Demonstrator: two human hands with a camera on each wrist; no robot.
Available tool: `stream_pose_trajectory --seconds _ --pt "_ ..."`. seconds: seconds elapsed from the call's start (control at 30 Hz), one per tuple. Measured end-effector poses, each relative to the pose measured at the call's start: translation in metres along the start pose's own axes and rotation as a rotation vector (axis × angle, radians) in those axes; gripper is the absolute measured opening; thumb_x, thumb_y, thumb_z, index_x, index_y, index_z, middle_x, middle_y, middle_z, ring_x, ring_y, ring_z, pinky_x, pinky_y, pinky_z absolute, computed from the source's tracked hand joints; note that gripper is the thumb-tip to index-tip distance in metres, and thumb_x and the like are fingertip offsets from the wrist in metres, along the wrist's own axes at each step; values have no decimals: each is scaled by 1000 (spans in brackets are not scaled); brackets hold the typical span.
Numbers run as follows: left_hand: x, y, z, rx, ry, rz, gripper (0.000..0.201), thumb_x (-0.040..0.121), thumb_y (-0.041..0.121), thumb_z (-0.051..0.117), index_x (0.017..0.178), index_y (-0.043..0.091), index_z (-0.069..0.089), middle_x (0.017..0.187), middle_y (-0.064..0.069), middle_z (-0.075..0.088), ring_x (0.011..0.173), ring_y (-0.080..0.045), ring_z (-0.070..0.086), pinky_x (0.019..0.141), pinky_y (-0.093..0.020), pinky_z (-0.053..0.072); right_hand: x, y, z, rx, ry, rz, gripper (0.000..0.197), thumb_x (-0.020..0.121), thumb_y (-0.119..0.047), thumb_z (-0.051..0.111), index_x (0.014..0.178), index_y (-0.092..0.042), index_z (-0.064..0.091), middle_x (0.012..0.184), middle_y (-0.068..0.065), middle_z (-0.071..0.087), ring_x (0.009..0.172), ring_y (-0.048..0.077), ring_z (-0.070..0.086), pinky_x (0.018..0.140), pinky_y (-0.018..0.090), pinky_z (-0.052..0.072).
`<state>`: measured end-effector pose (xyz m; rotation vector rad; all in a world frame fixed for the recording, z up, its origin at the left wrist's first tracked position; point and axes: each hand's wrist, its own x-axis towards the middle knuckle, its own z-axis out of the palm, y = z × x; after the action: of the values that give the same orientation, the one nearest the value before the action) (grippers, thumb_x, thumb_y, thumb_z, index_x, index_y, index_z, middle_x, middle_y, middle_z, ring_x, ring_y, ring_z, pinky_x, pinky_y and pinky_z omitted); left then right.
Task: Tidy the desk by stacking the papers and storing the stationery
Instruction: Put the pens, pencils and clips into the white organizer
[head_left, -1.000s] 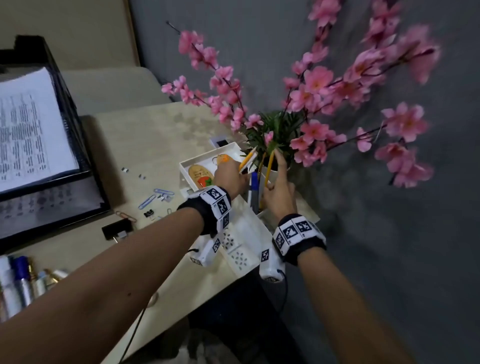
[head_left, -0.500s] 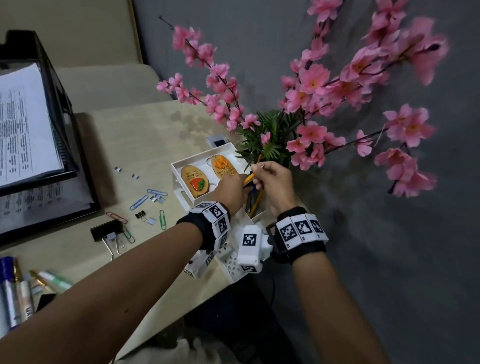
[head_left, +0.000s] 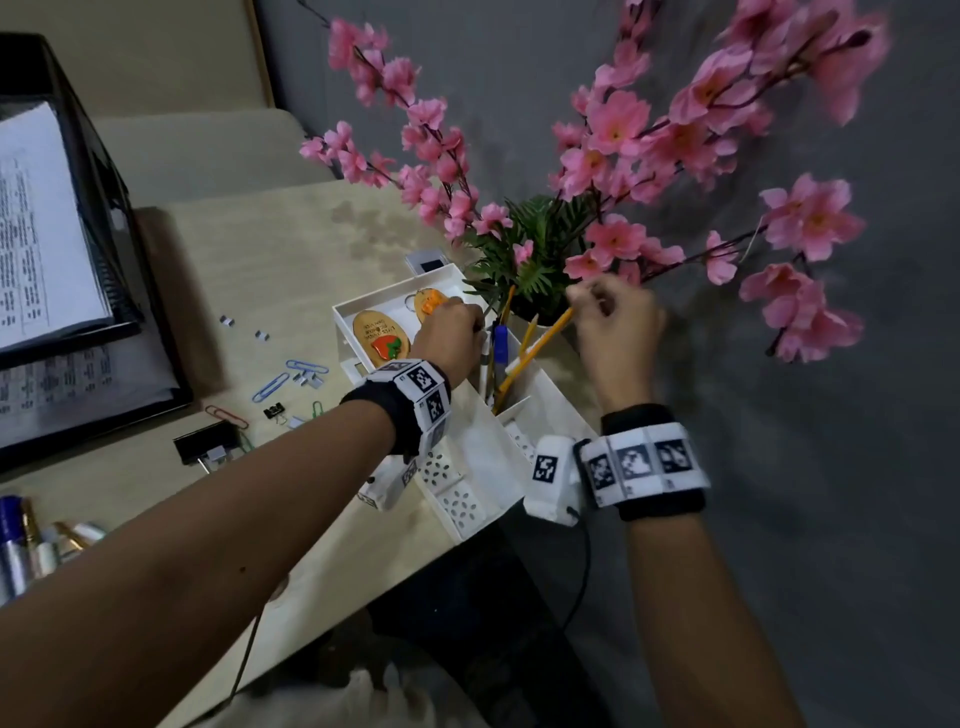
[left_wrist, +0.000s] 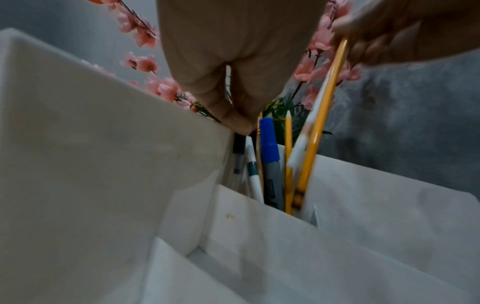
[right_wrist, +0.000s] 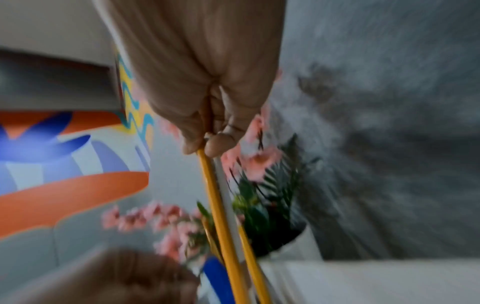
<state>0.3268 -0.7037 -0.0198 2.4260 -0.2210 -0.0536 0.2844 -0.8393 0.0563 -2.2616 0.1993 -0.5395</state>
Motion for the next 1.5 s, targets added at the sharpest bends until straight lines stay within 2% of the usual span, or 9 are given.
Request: stream_pose_trajectory --seconds 0.33,0.47,0.57,0.77,0.93,1.0,1.07,1.27,1.5 --pt "7 -3 0 -11 3 5 29 93 9 44 93 -6 69 103 -26 61 97 -36 57 77 -33 39 -3 17 54 -127 -186 -6 30 88 -2 57 117 0 62 116 20 60 109 29 56 87 11 31" --pt "9 0 -2 71 -115 -16 28 93 7 44 105 -3 67 106 -22 56 108 -34 53 85 -32 41 -6 16 70 -137 -286 34 41 88 1 54 128 -8 55 119 18 55 112 28 54 99 24 37" --pt "4 1 -12 112 -169 -38 28 92 3 43 112 -5 61 93 -14 48 118 -32 45 89 -34 41 -9 18 74 -124 -211 50 39 86 3 53 124 -4 56 122 18 57 114 29 54 103 30 41" --pt "-37 -25 -69 109 -121 -31 37 94 18 49 125 -1 52 132 -20 45 119 -34 49 97 -34 38 -26 13 79 -185 -237 76 40 89 0 52 128 -4 52 132 18 46 121 28 47 100 22 32" --pt "-91 -90 -125 -152 -30 -155 28 92 16 52 111 2 67 103 -16 70 92 -19 68 82 -26 50 -62 -35 100 -84 -14 -9 35 86 2 49 120 -2 56 128 19 47 122 30 45 100 23 31" --pt "-115 -123 -138 -244 -4 -264 25 92 14 52 104 -2 67 78 -14 66 54 8 62 59 -16 48 -89 -59 120 -50 -116 -74 31 84 1 49 114 -3 59 122 19 53 115 31 49 98 28 34" --pt "-143 -154 -150 -349 20 -406 22 93 13 51 100 -2 66 64 -4 56 36 9 51 42 -6 39 -118 -77 146 38 -323 -130 24 84 -1 48 103 -2 63 107 18 62 103 34 56 93 39 44" --pt "-226 -220 -174 -549 109 -676 17 95 10 47 97 5 63 73 -4 56 58 -9 53 52 -14 44 -210 -98 205 -264 -1021 -178 15 78 -8 53 82 -5 67 92 18 68 86 33 62 78 34 51" --pt "-276 -256 -187 -644 164 -795 26 94 8 44 75 13 60 70 -3 56 59 -12 50 50 -16 42 -248 -98 217 -565 -1072 -242 16 82 -7 49 94 -3 60 101 17 59 89 32 56 75 34 48"
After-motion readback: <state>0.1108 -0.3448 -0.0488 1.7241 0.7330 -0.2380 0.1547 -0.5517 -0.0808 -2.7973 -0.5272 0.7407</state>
